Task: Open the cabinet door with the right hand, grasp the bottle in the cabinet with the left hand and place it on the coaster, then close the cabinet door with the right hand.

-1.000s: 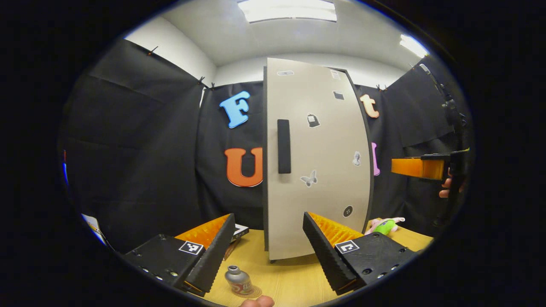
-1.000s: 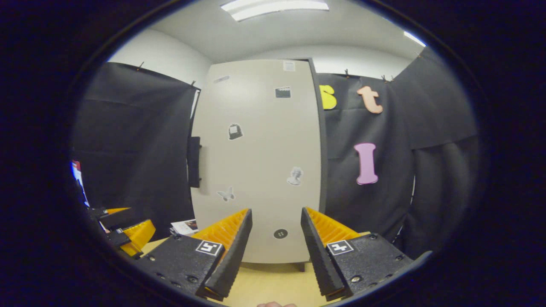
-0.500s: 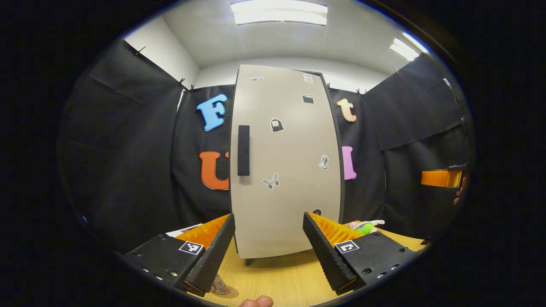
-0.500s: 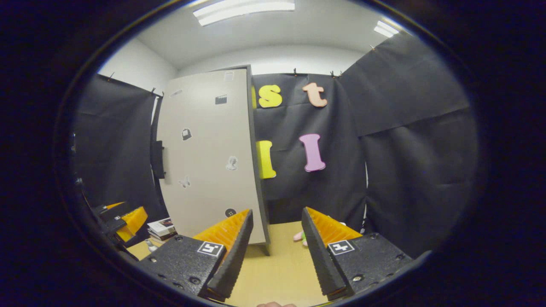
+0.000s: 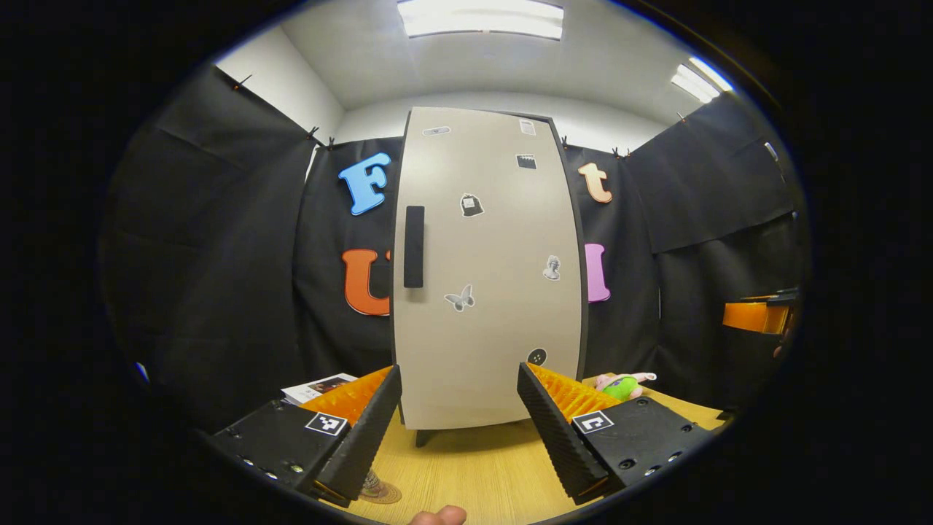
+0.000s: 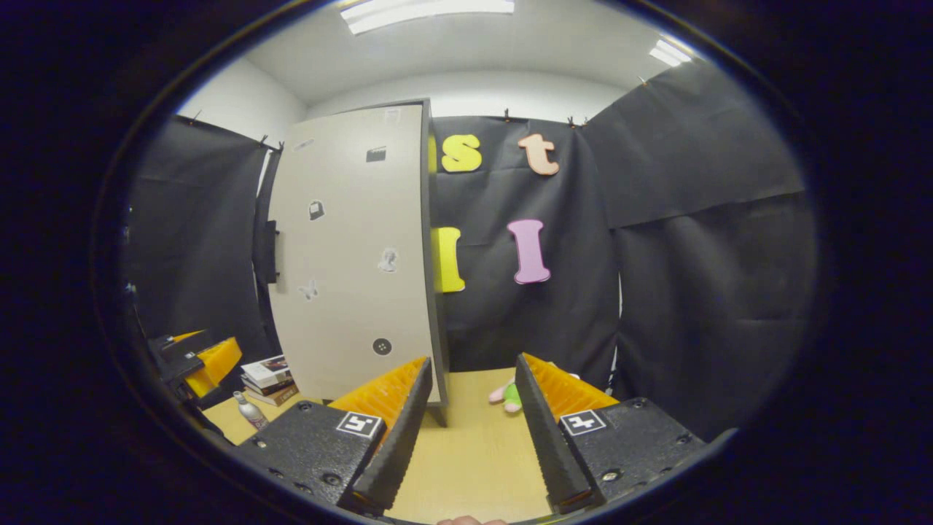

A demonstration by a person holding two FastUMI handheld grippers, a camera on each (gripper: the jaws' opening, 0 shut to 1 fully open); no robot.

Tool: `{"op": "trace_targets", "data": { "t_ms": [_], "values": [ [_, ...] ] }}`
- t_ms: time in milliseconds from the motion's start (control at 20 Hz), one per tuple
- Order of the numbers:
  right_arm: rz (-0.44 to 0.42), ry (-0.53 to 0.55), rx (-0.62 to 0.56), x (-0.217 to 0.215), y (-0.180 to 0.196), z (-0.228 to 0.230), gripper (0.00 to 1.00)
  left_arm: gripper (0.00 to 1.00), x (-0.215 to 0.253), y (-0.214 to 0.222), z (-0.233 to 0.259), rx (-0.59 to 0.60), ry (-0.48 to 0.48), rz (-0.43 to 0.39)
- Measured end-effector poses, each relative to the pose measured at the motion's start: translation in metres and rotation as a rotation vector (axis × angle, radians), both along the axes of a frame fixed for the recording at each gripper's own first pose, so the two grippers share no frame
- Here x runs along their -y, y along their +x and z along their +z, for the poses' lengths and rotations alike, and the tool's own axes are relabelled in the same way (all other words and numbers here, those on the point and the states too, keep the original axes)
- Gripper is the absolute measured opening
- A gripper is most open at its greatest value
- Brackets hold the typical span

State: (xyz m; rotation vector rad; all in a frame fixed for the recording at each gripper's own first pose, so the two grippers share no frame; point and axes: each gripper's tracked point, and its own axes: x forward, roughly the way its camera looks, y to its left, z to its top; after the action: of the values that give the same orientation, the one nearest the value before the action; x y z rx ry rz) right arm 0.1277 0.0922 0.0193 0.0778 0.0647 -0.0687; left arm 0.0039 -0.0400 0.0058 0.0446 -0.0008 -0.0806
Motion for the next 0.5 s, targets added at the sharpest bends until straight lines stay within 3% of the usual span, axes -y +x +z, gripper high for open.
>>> {"op": "trace_targets", "data": {
  "t_ms": [200,250,500],
  "values": [
    [0.001,-0.014,0.031,0.0,0.005,0.009,0.75,1.0,-0.005,0.001,0.002,0.006,0.005,0.017],
    [0.007,-0.007,0.037,-0.004,0.005,0.012,0.75,0.96,-0.006,0.002,0.003,0.007,0.007,0.018],
    [-0.004,-0.032,0.037,-0.003,0.012,0.013,0.75,0.96,-0.004,0.005,0.001,-0.006,0.009,0.014]
  ]
}}
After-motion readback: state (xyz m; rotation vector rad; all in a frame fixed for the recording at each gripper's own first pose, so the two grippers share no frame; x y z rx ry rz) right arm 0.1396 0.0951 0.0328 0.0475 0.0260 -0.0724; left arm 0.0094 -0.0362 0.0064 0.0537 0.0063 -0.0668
